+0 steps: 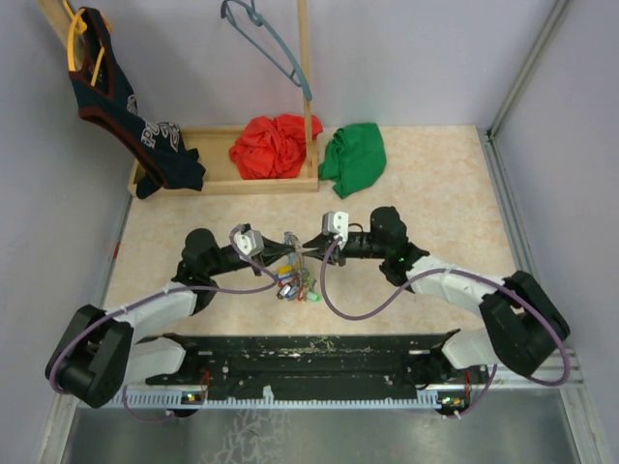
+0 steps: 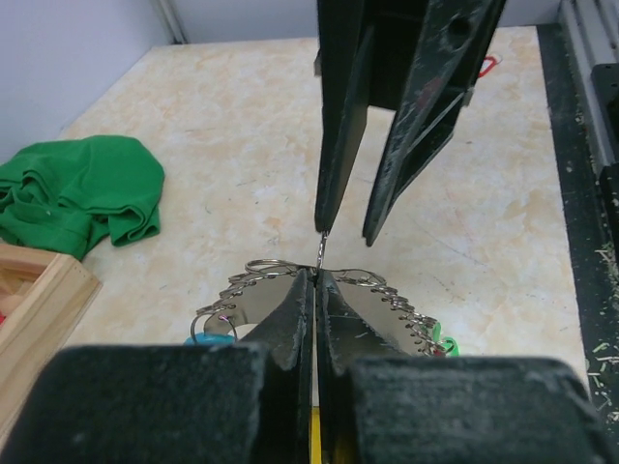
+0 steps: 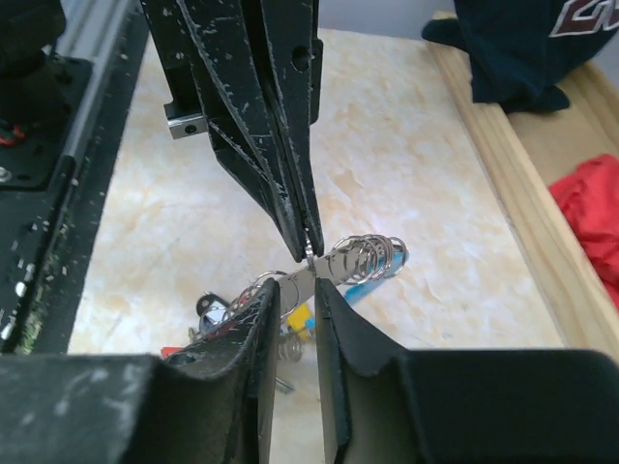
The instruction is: Put the keys on the keyring
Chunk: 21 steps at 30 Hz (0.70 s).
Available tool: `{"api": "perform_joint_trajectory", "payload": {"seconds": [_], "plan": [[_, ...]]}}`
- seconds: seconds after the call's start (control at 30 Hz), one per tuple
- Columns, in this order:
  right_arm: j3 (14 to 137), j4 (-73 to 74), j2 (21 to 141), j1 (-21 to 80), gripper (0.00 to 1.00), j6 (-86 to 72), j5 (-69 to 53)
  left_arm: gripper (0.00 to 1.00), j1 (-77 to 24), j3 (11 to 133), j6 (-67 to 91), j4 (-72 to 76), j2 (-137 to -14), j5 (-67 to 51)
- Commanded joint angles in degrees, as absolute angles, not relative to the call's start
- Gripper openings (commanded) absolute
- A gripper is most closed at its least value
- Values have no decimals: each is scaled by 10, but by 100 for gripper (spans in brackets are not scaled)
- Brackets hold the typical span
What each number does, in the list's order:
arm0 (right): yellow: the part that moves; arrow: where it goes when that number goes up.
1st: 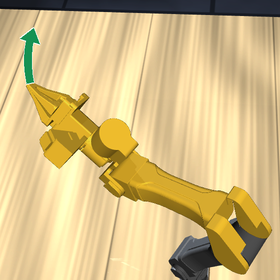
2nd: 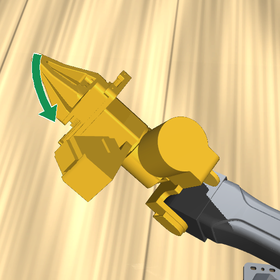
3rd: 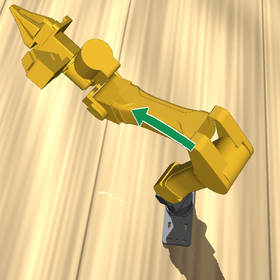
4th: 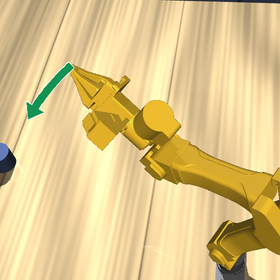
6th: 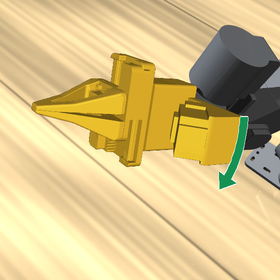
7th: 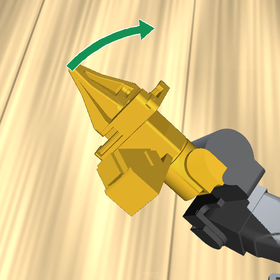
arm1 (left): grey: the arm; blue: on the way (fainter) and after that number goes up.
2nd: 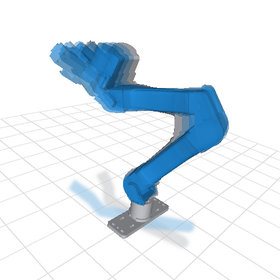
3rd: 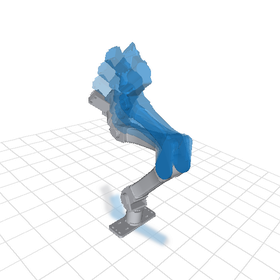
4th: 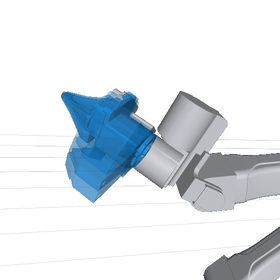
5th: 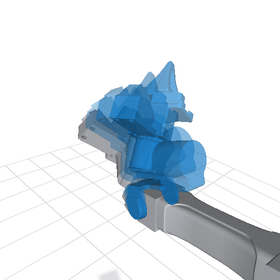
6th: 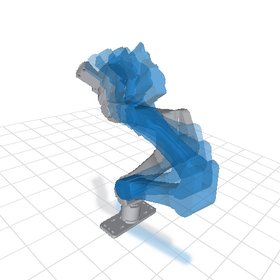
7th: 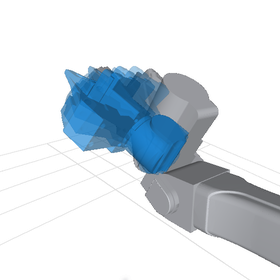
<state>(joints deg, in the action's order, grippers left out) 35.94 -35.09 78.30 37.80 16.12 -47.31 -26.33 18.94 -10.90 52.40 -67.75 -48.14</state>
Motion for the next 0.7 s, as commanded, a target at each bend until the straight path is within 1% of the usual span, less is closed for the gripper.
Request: {"api": "perform_joint_trajectory", "payload": {"seconds": [0.0,0.07,0.17,0.33,0.5,0.67], "plan": [[359,-234,715,376,23,252,-407,0,-280,234,-201,358,-665,-437],[366,-207,710,372,25,271,-390,0,-285,240,-212,338,-661,-433],[376,-189,715,367,25,285,-395,0,-290,247,-219,317,-660,-429],[404,-190,745,367,26,292,-442,0,-298,263,-226,292,-664,-430],[415,-206,750,368,26,298,-439,0,-309,279,-230,269,-660,-429],[428,-185,742,367,26,316,-427,0,-314,294,-222,269,-658,-438]]}}
